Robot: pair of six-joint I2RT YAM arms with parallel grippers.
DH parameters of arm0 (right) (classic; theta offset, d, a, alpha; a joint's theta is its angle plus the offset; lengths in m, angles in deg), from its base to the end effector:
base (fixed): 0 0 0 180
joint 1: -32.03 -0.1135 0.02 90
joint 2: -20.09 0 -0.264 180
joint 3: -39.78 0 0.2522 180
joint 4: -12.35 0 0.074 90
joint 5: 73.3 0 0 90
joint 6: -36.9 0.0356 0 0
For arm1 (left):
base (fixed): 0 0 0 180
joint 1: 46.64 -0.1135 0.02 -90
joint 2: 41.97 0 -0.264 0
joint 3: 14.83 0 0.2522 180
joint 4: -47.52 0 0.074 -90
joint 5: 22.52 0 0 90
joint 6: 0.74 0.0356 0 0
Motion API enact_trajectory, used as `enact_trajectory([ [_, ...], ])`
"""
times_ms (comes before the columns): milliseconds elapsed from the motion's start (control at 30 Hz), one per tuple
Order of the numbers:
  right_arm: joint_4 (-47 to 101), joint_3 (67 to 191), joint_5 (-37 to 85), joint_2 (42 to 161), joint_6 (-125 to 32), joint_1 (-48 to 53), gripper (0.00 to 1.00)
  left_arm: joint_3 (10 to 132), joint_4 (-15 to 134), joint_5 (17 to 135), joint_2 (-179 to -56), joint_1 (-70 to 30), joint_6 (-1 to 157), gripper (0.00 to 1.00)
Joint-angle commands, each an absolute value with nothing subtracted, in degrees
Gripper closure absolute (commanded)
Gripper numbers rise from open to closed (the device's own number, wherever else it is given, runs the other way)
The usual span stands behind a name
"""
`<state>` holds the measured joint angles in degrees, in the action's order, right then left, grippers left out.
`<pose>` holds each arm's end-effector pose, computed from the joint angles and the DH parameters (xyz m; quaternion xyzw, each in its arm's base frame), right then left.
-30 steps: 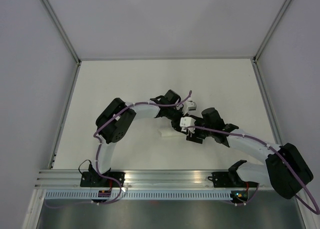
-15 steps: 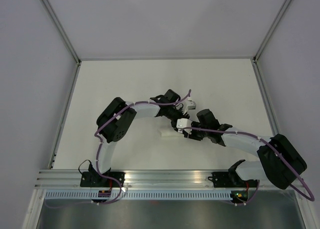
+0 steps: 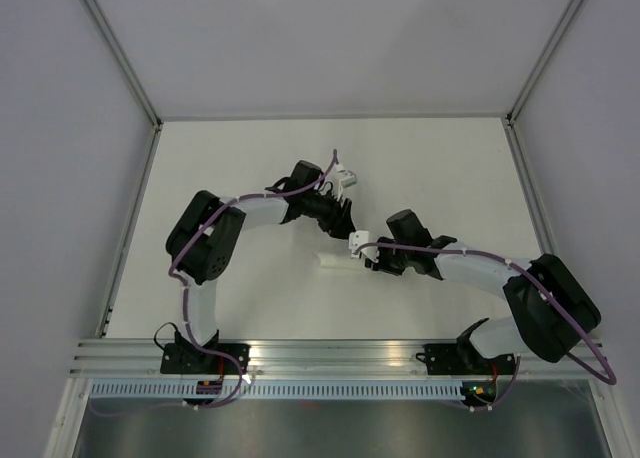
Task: Fold the napkin, place the utensils inside, and roll it up
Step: Roll the napkin with the utensil
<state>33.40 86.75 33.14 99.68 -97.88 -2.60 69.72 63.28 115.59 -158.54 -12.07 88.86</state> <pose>0.1990 0.1497 0.1501 -0.6351 0.6950 0.1080 0.3194 0.3288 -0.2588 0.1435 0.3906 0.7712 -0.4615 0.1994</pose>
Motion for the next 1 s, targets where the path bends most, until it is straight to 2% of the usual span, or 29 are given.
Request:
enact_trajectory([
  [0, 42.27, 88.95, 36.91, 102.79, -96.96, -2.34, 0.66, 66.62, 51.11, 112.92, -151.05, -14.73, 81.27, 0.40],
  [133, 45.35, 91.85, 38.84, 105.34, -96.52, -1.37, 0.67, 62.22, 46.09, 108.09, -146.04, -17.10, 76.97, 0.40],
  [433, 48.69, 99.76, 40.43, 112.98, -89.68, 3.73, 0.67, 53.35, 45.38, 88.15, -132.86, -17.37, 69.42, 0.40],
  [633, 50.28, 105.83, 39.64, 119.66, -81.42, 5.75, 0.67, 45.70, 43.27, 85.33, -126.01, -17.37, 62.65, 0.40],
  [967, 50.55, 118.56, 35.86, 131.87, -63.93, 7.95, 0.67, 38.58, 43.71, 82.86, -121.51, -17.19, 56.48, 0.41],
])
